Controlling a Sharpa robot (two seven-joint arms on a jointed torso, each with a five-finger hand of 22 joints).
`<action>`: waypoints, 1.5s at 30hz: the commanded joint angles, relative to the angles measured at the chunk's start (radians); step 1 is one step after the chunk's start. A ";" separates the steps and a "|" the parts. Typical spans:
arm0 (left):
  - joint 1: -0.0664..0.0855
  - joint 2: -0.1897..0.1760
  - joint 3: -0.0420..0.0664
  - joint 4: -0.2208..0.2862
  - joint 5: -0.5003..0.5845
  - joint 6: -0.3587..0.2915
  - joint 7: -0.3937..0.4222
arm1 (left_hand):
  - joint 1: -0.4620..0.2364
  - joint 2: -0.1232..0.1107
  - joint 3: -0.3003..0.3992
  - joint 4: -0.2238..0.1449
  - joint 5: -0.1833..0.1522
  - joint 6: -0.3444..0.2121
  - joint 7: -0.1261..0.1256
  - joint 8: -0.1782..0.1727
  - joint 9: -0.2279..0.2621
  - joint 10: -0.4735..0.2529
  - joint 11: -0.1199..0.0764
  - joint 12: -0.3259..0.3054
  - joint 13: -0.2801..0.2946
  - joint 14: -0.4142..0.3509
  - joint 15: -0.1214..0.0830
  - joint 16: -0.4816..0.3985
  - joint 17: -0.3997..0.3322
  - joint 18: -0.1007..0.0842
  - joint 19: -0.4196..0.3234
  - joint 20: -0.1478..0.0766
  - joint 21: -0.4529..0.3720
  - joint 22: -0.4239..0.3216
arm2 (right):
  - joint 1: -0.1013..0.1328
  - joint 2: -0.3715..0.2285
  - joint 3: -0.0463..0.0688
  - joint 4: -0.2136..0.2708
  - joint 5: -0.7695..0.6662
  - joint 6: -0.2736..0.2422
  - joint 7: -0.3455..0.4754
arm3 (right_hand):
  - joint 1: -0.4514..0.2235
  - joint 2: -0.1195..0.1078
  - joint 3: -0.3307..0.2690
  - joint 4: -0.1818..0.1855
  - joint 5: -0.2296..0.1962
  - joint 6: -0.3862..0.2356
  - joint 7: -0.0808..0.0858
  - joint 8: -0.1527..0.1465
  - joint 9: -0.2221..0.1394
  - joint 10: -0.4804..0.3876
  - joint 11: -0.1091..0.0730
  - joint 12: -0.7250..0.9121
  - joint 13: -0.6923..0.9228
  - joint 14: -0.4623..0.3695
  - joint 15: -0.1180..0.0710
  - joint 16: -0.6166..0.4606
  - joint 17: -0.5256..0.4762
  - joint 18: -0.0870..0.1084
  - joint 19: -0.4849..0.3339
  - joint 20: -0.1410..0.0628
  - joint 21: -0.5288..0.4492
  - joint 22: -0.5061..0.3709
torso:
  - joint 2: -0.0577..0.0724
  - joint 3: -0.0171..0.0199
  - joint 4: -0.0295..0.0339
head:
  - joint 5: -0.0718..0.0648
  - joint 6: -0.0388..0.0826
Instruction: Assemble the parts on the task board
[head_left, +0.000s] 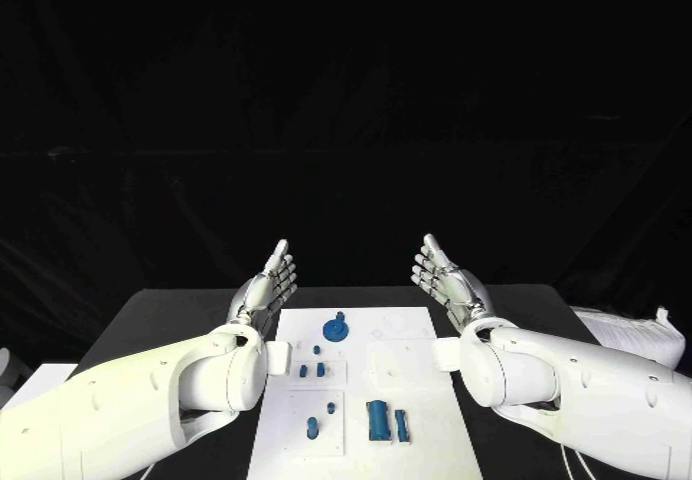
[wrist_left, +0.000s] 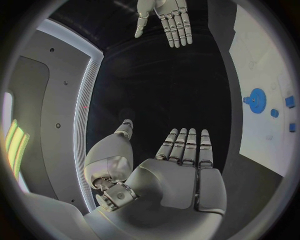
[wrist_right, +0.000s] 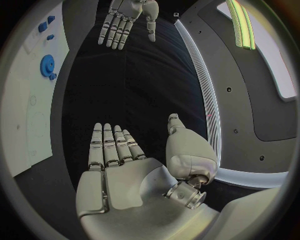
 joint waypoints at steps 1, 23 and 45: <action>-0.002 -0.001 0.002 0.013 -0.060 -0.106 0.043 | -0.137 0.001 -0.043 0.001 -0.010 -0.107 -0.022 -0.007 -0.002 -0.109 -0.009 -0.006 -0.002 -0.099 -0.005 -0.053 -0.002 -0.054 -0.086 -0.056 -0.006 -0.046 | -0.001 -0.001 0.000 0.004 0.033 -0.068 0.053 | -0.156 0.000 0.001 -0.008 -0.013 -0.103 -0.011 -0.007 -0.006 -0.119 -0.003 -0.007 -0.003 -0.128 -0.001 -0.008 -0.021 -0.052 -0.117 -0.011 -0.025 -0.053 | 0.000 0.0002 -0.0003 | 0.000 0.000; -0.002 -0.001 0.002 0.013 -0.060 -0.106 0.043 | -0.310 0.001 -0.133 0.001 -0.010 -0.240 -0.022 -0.007 -0.002 -0.247 -0.009 -0.006 -0.002 -0.225 -0.005 -0.053 -0.002 -0.054 -0.193 -0.056 -0.006 -0.143 | -0.001 -0.001 0.000 0.004 0.033 -0.068 0.053 | -0.353 0.000 0.001 -0.008 -0.013 -0.230 -0.011 -0.007 -0.006 -0.270 -0.003 -0.007 -0.003 -0.291 -0.001 -0.008 -0.021 -0.052 -0.266 -0.011 -0.025 -0.053 | 0.000 0.0002 -0.0003 | 0.000 0.000; -0.002 -0.001 0.002 0.013 -0.060 -0.106 0.043 | -0.429 0.001 -0.133 0.001 -0.010 -0.334 -0.022 -0.007 -0.002 -0.342 -0.009 -0.006 -0.002 -0.311 -0.005 -0.053 -0.002 -0.054 -0.270 -0.056 -0.006 -0.143 | -0.001 -0.001 0.000 0.004 0.033 -0.068 0.053 | -0.490 0.000 0.001 -0.008 -0.013 -0.322 -0.011 -0.007 -0.006 -0.373 -0.003 -0.007 -0.003 -0.402 -0.001 -0.008 -0.021 -0.052 -0.366 -0.011 -0.025 -0.053 | 0.000 0.0002 -0.0003 | 0.000 0.000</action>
